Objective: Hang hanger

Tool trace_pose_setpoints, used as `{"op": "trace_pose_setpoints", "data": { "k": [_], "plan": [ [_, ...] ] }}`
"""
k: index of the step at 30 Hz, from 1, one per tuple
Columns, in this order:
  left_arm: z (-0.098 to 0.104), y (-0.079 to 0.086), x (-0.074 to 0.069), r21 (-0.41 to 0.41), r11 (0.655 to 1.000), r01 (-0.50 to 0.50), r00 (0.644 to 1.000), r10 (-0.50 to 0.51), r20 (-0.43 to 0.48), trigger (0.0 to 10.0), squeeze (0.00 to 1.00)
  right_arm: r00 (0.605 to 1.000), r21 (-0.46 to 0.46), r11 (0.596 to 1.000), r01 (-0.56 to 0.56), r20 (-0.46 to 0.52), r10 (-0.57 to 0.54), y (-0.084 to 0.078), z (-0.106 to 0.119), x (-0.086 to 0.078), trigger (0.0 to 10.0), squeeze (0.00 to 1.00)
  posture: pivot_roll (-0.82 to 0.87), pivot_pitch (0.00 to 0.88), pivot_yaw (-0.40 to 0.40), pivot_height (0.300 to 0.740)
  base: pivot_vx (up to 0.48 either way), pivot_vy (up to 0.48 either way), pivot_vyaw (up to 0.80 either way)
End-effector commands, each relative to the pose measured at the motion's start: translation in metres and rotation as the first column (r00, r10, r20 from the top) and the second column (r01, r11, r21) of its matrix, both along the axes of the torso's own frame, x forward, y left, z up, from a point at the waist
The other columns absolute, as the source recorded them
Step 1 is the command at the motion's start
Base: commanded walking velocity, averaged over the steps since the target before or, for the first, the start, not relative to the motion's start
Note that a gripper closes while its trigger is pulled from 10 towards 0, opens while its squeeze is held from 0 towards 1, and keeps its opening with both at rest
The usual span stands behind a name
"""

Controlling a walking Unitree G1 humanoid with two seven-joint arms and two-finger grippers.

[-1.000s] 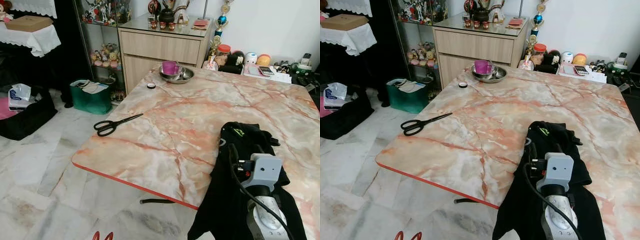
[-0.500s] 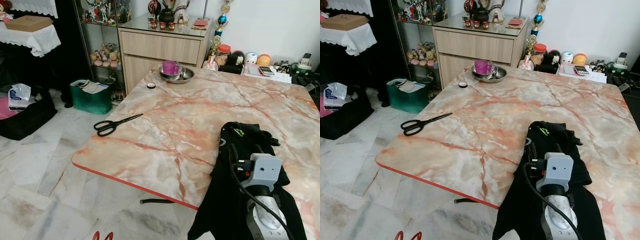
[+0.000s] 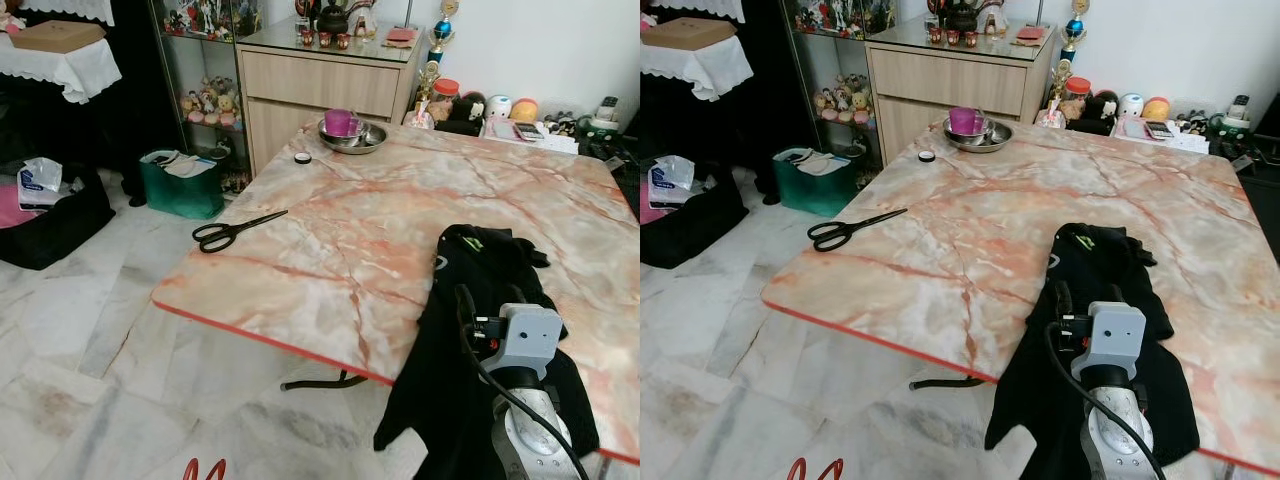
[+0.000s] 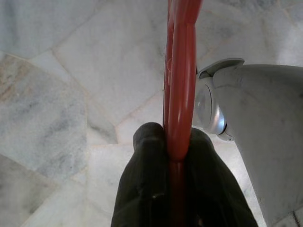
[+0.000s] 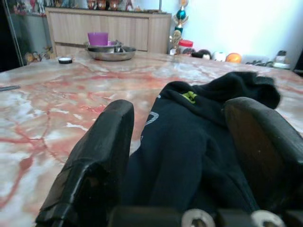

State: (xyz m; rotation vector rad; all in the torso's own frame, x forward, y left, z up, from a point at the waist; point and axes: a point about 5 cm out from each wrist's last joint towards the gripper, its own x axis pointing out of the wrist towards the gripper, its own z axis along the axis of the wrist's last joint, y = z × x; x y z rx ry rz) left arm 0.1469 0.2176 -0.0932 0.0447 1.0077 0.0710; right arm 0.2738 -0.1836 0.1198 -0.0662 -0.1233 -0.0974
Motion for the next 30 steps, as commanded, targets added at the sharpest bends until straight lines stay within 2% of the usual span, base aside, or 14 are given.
{"op": "trace_pose_setpoints", "data": {
  "k": [1, 3, 6, 7, 10, 12, 14, 17, 20, 21, 25, 30],
  "plan": [
    [-0.004, -0.005, -0.007, -0.019, 1.0, 0.004, 1.0, -0.004, -0.024, 10.0, 0.0, 1.0, 0.0, 1.0, 0.005, -0.005, -0.005, -0.001, -0.002, -0.001, 10.0, 0.0, 0.14, 0.056, -0.048, 0.74, -0.259, 0.0, 0.0],
    [-0.003, -0.004, -0.006, -0.007, 1.0, 0.011, 1.0, -0.011, -0.025, 10.0, 0.0, 1.0, 0.0, 1.0, 0.006, -0.006, -0.006, -0.001, -0.002, 0.0, 10.0, 0.0, 0.14, 0.056, -0.048, 0.74, -0.24, 0.0, 0.0],
    [-0.001, 0.002, -0.004, 0.07, 0.997, 0.027, 1.0, -0.027, -0.008, 10.0, 0.0, 1.0, -0.002, 1.0, 0.005, -0.005, -0.005, -0.001, -0.002, 0.0, 10.0, 0.0, 0.13, 0.056, -0.048, 0.74, 0.0, 0.0, 0.0],
    [0.003, 0.011, 0.001, 0.127, 0.992, -0.008, 1.0, 0.004, 0.027, 10.0, 0.0, 1.0, -0.002, 1.0, 0.007, -0.005, -0.007, -0.001, -0.002, 0.0, 10.0, 0.0, 0.13, 0.056, -0.048, 0.74, 0.0, 0.0, 0.0],
    [0.012, 0.022, 0.012, 0.199, 0.98, -0.031, 0.995, 0.012, 0.098, 10.0, 0.0, 1.0, -0.002, 1.0, 0.007, -0.004, -0.007, -0.001, -0.002, 0.0, 10.0, 0.0, 0.14, 0.056, -0.048, 0.74, 0.0, 0.0, 0.0],
    [0.016, 0.024, 0.018, 0.215, 0.976, -0.021, 0.992, -0.007, 0.128, 10.0, 0.0, 1.0, -0.003, 1.0, 0.007, -0.004, -0.007, -0.001, -0.002, 0.0, 10.0, 0.0, 0.14, 0.056, -0.049, 0.74, 0.0, 0.0, 0.0],
    [0.018, 0.024, 0.021, 0.228, 0.974, 0.007, 0.989, -0.04, 0.141, 10.0, 0.0, 1.0, -0.002, 1.0, 0.006, -0.004, -0.006, -0.001, -0.002, 0.0, 10.0, 0.0, 0.14, 0.056, -0.049, 0.74, 0.0, 0.0, 0.0],
    [0.02, 0.019, 0.027, 0.241, 0.961, 0.138, 0.974, -0.177, 0.145, 10.0, 0.0, 1.0, -0.001, 1.0, 0.005, -0.002, -0.005, -0.001, -0.002, 0.001, 10.0, 0.0, 0.14, 0.056, -0.049, 0.74, 0.0, 0.0, 0.0],
    [0.019, 0.016, 0.025, 0.284, 0.916, 0.282, 0.941, -0.322, 0.104, 10.0, 0.0, 1.0, -0.004, 1.0, 0.005, -0.003, -0.005, -0.002, -0.003, 0.001, 10.0, 0.0, 0.14, 0.056, -0.048, 0.74, 0.0, 0.0, 0.0],
    [0.018, 0.015, 0.023, 0.313, 0.879, 0.36, 0.914, -0.4, 0.071, 10.0, 0.0, 1.0, -0.006, 1.0, 0.007, -0.006, -0.007, -0.003, -0.003, 0.001, 10.0, 0.0, 0.14, 0.056, -0.048, 0.74, 0.0, 0.0, 0.0],
    [0.018, 0.019, 0.021, 0.327, 0.864, 0.382, 0.907, -0.419, 0.05, 10.0, 0.0, 1.0, -0.009, 1.0, 0.009, -0.007, -0.009, -0.004, -0.003, 0.001, 10.0, 0.0, 0.14, 0.056, -0.048, 0.74, 0.0, 0.0, 0.0],
    [0.017, 0.023, 0.018, 0.31, 0.885, 0.348, 0.925, -0.378, 0.038, 10.0, 0.0, 1.0, -0.01, 1.0, 0.004, -0.006, -0.004, -0.002, -0.003, 0.002, 10.0, 0.0, 0.14, 0.057, -0.049, 0.74, 0.0, 0.0, 0.0]
  ]
}}
